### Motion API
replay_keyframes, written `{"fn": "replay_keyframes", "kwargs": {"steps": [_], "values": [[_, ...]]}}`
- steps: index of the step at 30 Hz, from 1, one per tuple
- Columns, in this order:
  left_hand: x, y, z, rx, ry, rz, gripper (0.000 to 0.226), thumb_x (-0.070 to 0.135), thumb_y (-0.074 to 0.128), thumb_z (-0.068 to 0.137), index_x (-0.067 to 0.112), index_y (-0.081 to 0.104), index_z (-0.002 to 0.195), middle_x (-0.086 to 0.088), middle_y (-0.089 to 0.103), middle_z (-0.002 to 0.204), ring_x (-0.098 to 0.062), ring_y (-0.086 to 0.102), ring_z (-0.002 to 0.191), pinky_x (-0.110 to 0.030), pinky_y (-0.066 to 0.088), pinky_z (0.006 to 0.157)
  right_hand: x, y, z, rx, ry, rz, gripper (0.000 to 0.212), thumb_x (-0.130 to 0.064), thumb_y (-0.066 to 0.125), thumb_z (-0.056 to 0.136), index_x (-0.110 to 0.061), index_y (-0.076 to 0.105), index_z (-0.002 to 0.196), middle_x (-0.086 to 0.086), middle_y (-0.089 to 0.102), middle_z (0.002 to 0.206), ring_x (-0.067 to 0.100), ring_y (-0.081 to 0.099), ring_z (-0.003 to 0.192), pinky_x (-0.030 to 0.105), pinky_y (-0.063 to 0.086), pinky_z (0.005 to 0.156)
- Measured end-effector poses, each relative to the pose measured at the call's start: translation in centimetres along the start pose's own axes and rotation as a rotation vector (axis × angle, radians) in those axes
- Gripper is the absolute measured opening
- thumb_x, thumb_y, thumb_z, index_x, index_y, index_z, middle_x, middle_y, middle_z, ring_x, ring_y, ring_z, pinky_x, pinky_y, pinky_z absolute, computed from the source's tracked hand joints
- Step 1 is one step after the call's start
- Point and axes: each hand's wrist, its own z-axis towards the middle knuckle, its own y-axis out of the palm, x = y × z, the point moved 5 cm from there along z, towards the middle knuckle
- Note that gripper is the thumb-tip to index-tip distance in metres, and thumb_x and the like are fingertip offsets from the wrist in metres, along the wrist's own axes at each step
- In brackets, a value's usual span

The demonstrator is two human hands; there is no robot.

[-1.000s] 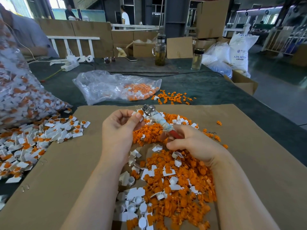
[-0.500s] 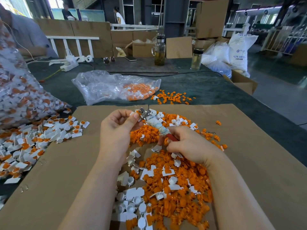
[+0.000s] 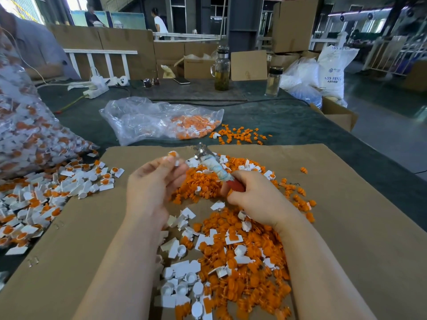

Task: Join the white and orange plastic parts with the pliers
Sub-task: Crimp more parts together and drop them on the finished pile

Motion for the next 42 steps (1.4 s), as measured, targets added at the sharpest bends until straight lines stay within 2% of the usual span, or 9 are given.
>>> {"fn": "replay_keyframes", "kwargs": {"steps": [5, 11, 15, 18, 21, 27, 30, 37, 42], "values": [[0.4, -3.8, 1.6, 0.305, -0.158, -0.436, 0.013, 0.009, 0.062, 0.094, 0.007, 0.064, 0.107, -0.009, 0.077, 0.086, -0.013, 0.075, 0.074, -0.024, 0.061, 0.063, 1.6, -1.5, 0.5, 0.288, 0.069, -0.105, 0.018, -0.029, 0.058, 0.092, -0.022, 0.06, 0.076, -0.003, 0.061, 0.068, 0.013, 0.058, 0.062, 0.031, 0.044, 0.052], [1.0, -7.0, 2.5, 0.473, -0.064, -0.906, 0.033, 0.009, 0.043, 0.103, 0.0, 0.049, 0.135, -0.016, 0.071, 0.101, -0.019, 0.075, 0.072, -0.03, 0.062, 0.065, 3.3, -2.1, 0.7, 0.41, 0.194, -0.265, 0.029, -0.042, 0.056, 0.092, -0.024, 0.053, 0.07, -0.007, 0.056, 0.065, 0.009, 0.054, 0.058, 0.026, 0.037, 0.047], [1.7, -7.4, 2.5, 0.423, 0.038, -0.932, 0.041, 0.011, 0.031, 0.105, 0.006, 0.044, 0.144, -0.013, 0.066, 0.12, -0.019, 0.068, 0.107, -0.031, 0.056, 0.091, 3.7, -1.9, 0.9, 0.384, 0.222, -0.361, 0.021, -0.041, 0.058, 0.091, -0.028, 0.053, 0.076, -0.009, 0.057, 0.07, 0.009, 0.055, 0.062, 0.026, 0.042, 0.049], [1.9, -6.6, 2.3, 0.37, 0.001, -0.678, 0.034, 0.016, 0.044, 0.103, 0.015, 0.053, 0.136, -0.003, 0.071, 0.114, -0.011, 0.072, 0.097, -0.024, 0.059, 0.077, 3.7, -1.6, 1.0, 0.362, 0.233, -0.417, 0.017, -0.04, 0.06, 0.089, -0.03, 0.05, 0.079, -0.01, 0.054, 0.071, 0.01, 0.054, 0.064, 0.025, 0.041, 0.049], [1.8, -4.8, 1.7, 0.28, -0.052, -0.113, 0.011, 0.019, 0.063, 0.095, 0.02, 0.067, 0.105, 0.004, 0.076, 0.092, -0.002, 0.07, 0.075, -0.019, 0.054, 0.064, 3.5, -1.1, 1.0, 0.346, 0.239, -0.469, 0.018, -0.043, 0.061, 0.088, -0.031, 0.049, 0.081, -0.011, 0.051, 0.07, 0.013, 0.053, 0.065, 0.024, 0.037, 0.046], [0.4, 0.6, -0.3, -0.22, 0.191, 0.896, 0.009, 0.023, 0.071, 0.088, 0.032, 0.071, 0.088, 0.016, 0.069, 0.09, 0.001, 0.061, 0.083, -0.015, 0.04, 0.066, 3.3, -0.4, 1.2, 0.357, 0.274, -0.586, 0.022, -0.048, 0.064, 0.084, -0.029, 0.054, 0.082, -0.012, 0.045, 0.066, 0.005, 0.04, 0.054, 0.021, 0.026, 0.042], [-1.2, 2.7, -1.1, -0.443, 0.28, 1.243, 0.011, 0.025, 0.07, 0.089, 0.035, 0.071, 0.084, 0.021, 0.063, 0.09, 0.001, 0.059, 0.086, -0.019, 0.046, 0.074, 3.4, 0.0, 1.4, 0.322, 0.273, -0.568, 0.019, -0.044, 0.065, 0.084, -0.029, 0.054, 0.081, -0.011, 0.05, 0.068, 0.005, 0.044, 0.056, 0.021, 0.029, 0.042], [-3.0, 4.1, -1.6, -0.616, 0.431, 1.588, 0.029, 0.036, 0.067, 0.091, 0.041, 0.066, 0.12, 0.006, 0.053, 0.116, -0.017, 0.047, 0.116, -0.038, 0.042, 0.102, 2.9, 0.7, 1.8, 0.242, 0.244, -0.562, 0.016, -0.044, 0.065, 0.083, -0.029, 0.06, 0.087, -0.01, 0.055, 0.073, 0.006, 0.049, 0.061, 0.022, 0.033, 0.045], [-3.6, 4.0, -1.1, -0.615, 0.397, 1.576, 0.025, 0.038, 0.068, 0.09, 0.037, 0.069, 0.115, 0.007, 0.052, 0.114, -0.017, 0.048, 0.115, -0.037, 0.043, 0.102, 2.7, 0.8, 1.7, 0.257, 0.229, -0.541, 0.013, -0.04, 0.065, 0.083, -0.029, 0.06, 0.089, -0.011, 0.054, 0.075, 0.004, 0.046, 0.061, 0.021, 0.03, 0.044]]}}
